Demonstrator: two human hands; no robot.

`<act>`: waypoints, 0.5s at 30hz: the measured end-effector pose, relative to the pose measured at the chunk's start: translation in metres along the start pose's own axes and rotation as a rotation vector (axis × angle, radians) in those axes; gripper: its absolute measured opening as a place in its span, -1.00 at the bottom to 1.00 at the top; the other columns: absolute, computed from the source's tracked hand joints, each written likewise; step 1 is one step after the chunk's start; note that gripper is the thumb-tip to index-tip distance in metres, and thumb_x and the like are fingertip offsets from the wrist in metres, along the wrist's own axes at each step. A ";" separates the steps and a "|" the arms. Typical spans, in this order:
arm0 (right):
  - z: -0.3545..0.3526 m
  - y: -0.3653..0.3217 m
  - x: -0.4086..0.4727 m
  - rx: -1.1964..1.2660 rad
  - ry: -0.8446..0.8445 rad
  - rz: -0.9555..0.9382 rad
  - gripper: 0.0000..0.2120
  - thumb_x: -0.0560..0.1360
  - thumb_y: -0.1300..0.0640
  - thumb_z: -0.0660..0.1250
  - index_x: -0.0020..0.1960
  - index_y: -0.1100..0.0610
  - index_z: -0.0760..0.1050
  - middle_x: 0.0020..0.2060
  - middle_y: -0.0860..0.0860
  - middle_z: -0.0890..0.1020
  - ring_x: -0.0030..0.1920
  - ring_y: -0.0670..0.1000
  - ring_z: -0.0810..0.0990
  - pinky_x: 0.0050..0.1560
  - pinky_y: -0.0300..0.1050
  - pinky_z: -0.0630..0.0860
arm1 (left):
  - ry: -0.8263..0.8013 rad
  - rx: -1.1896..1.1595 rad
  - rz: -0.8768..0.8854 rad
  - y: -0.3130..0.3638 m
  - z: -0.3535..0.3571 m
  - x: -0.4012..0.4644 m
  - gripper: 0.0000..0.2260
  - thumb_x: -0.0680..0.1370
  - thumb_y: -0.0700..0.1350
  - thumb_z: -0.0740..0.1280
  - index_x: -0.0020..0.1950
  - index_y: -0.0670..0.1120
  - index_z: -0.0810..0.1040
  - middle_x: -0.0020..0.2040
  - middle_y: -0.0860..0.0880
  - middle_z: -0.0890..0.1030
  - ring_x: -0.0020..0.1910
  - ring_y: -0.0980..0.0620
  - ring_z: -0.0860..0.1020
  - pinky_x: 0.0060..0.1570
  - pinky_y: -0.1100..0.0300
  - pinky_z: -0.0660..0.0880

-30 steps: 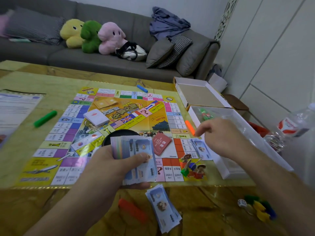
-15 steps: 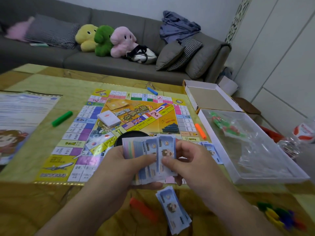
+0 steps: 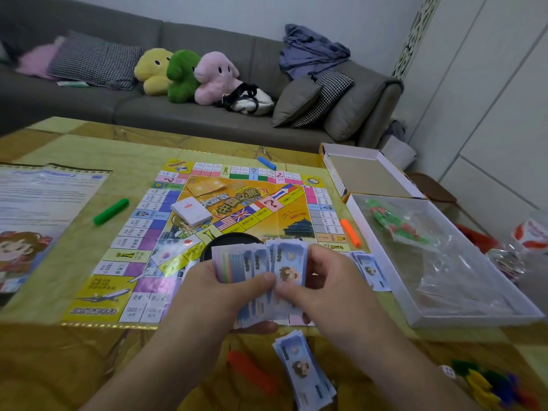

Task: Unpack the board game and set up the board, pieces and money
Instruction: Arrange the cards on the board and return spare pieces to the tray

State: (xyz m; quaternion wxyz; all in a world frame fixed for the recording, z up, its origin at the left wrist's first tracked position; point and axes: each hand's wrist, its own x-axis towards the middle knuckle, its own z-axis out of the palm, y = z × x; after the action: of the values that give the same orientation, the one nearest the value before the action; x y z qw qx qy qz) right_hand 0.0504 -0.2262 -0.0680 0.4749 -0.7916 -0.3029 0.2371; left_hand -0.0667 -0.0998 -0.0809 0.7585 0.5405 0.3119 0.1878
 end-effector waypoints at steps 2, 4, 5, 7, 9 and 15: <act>0.005 0.000 0.001 -0.050 -0.016 -0.006 -0.72 0.50 0.09 0.57 0.14 -0.09 0.57 -0.06 -0.12 0.73 -0.09 -0.17 0.72 -0.19 -0.26 0.65 | 0.037 -0.002 0.015 -0.002 0.001 0.001 -0.81 0.46 -0.27 0.55 0.06 -0.20 0.67 -0.15 -0.20 0.75 -0.22 -0.24 0.74 -0.37 -0.08 0.69; 0.006 0.000 0.001 0.035 -0.014 0.005 -0.79 0.54 0.07 0.53 0.12 -0.07 0.58 -0.07 -0.07 0.74 -0.12 -0.09 0.73 -0.21 -0.23 0.63 | 0.075 -0.033 0.031 -0.002 0.001 0.003 -0.80 0.46 -0.27 0.55 0.06 -0.22 0.67 -0.15 -0.22 0.75 -0.23 -0.25 0.74 -0.36 -0.06 0.67; 0.005 0.000 0.002 0.095 -0.005 0.014 -0.85 0.56 0.09 0.51 0.09 -0.02 0.60 -0.09 -0.01 0.74 -0.17 0.00 0.73 -0.22 -0.17 0.63 | 0.092 -0.056 0.035 -0.001 0.001 0.004 -0.80 0.46 -0.27 0.55 0.06 -0.22 0.67 -0.16 -0.22 0.75 -0.23 -0.25 0.74 -0.35 -0.05 0.67; 0.002 0.001 0.004 0.150 0.028 0.026 -0.96 0.58 0.20 0.48 -0.01 0.11 0.63 -0.16 0.11 0.72 -0.24 0.16 0.70 -0.25 0.00 0.67 | 0.121 -0.096 0.032 0.002 -0.001 0.006 -0.79 0.45 -0.28 0.55 0.06 -0.21 0.66 -0.16 -0.20 0.75 -0.23 -0.24 0.74 -0.36 -0.06 0.68; 0.001 0.000 0.006 0.156 0.051 0.037 -0.90 0.57 0.27 0.47 -0.10 0.15 0.63 -0.21 0.16 0.71 -0.28 0.19 0.69 -0.26 0.06 0.68 | 0.126 -0.115 0.018 0.006 0.000 0.007 -0.78 0.45 -0.28 0.55 0.07 -0.19 0.66 -0.16 -0.18 0.76 -0.23 -0.24 0.74 -0.37 -0.07 0.68; -0.005 -0.018 0.057 0.189 0.155 0.129 -0.90 0.58 0.31 0.39 -0.04 0.16 0.65 -0.17 0.17 0.74 -0.20 0.23 0.74 -0.16 0.17 0.68 | 0.129 -0.099 -0.009 0.030 -0.012 0.037 -0.74 0.44 -0.27 0.57 0.09 -0.21 0.64 -0.16 -0.21 0.75 -0.22 -0.25 0.75 -0.31 -0.15 0.69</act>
State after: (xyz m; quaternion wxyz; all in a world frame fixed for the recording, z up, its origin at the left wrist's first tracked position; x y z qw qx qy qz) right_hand 0.0898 -0.1826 -0.0547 0.5530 -0.7771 -0.1901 0.2326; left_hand -0.0462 -0.0578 -0.0655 0.7633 0.4878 0.3529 0.2343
